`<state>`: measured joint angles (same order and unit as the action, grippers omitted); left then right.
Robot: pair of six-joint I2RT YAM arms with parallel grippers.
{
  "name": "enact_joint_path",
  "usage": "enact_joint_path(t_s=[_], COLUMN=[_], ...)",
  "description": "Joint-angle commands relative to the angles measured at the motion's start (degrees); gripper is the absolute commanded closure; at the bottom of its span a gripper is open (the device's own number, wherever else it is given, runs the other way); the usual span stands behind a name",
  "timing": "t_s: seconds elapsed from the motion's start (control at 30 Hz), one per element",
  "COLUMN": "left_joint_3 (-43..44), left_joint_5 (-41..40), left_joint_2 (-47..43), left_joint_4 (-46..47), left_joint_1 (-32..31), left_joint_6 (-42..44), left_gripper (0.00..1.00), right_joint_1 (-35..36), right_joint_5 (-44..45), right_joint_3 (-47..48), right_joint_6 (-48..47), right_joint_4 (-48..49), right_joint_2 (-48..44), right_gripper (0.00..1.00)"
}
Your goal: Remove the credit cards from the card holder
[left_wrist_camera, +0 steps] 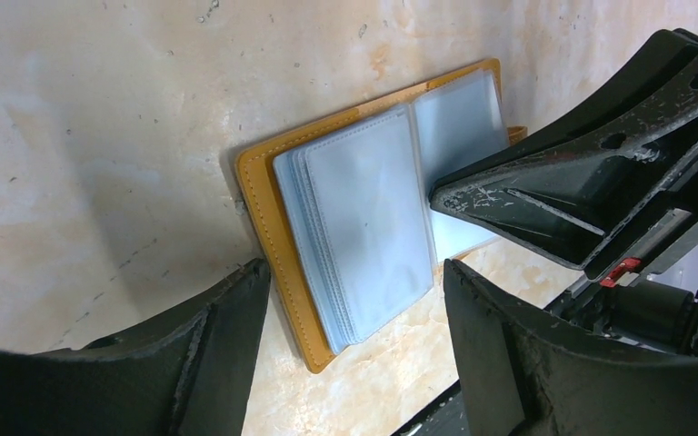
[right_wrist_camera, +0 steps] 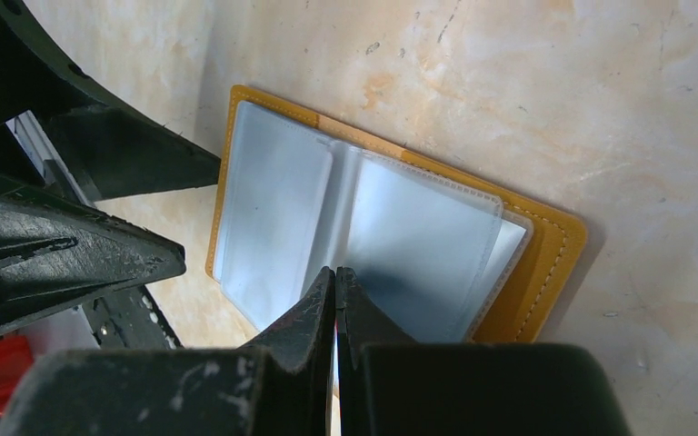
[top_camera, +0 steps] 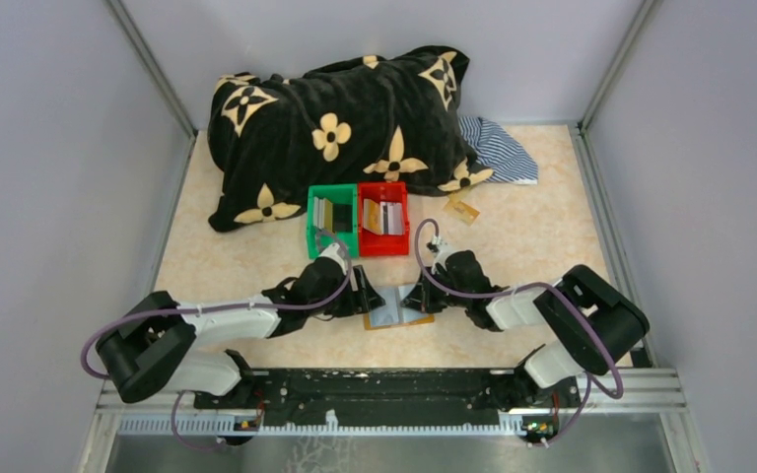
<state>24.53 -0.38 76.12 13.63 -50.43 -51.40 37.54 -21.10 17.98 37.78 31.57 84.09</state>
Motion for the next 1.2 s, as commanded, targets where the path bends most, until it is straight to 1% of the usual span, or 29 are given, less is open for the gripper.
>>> enact_joint_path(t_s=[0.0,0.2,0.37,0.67,1.17], left_joint_3=[1.51,2.41,2.67,2.99,5.87], left_joint_5=[-0.44,-2.35,0.63,3.09,6.13], left_joint_2=[-2.30,-4.97,-2.93,1.65,5.73], left_joint_4=[-0.24,-2.87,0.05,4.21,5.99], left_joint_1=[-0.19,-0.27,-0.19,-0.48,-0.63], left_joint_6=[0.48,1.26,0.89,0.42,1.11], left_gripper=[0.24,0.25,0.25,0.25,0.25], right_joint_1=[0.57,0.57,0.56,0.57,0.54], right_joint_5=[0.18,-0.24,-0.08,0.17,-0.08], right_joint_3=[-0.95,-1.15,-1.45,-1.98,-2.66], right_joint_6=[-0.07,0.21,0.26,0.41,0.78], right_joint_4=[2.23,3.47,3.53,3.25,5.02], right_joint_2=[1.62,2.48,2.39,1.95,3.40], right_gripper=[1.00,1.00,1.00,1.00,1.00])
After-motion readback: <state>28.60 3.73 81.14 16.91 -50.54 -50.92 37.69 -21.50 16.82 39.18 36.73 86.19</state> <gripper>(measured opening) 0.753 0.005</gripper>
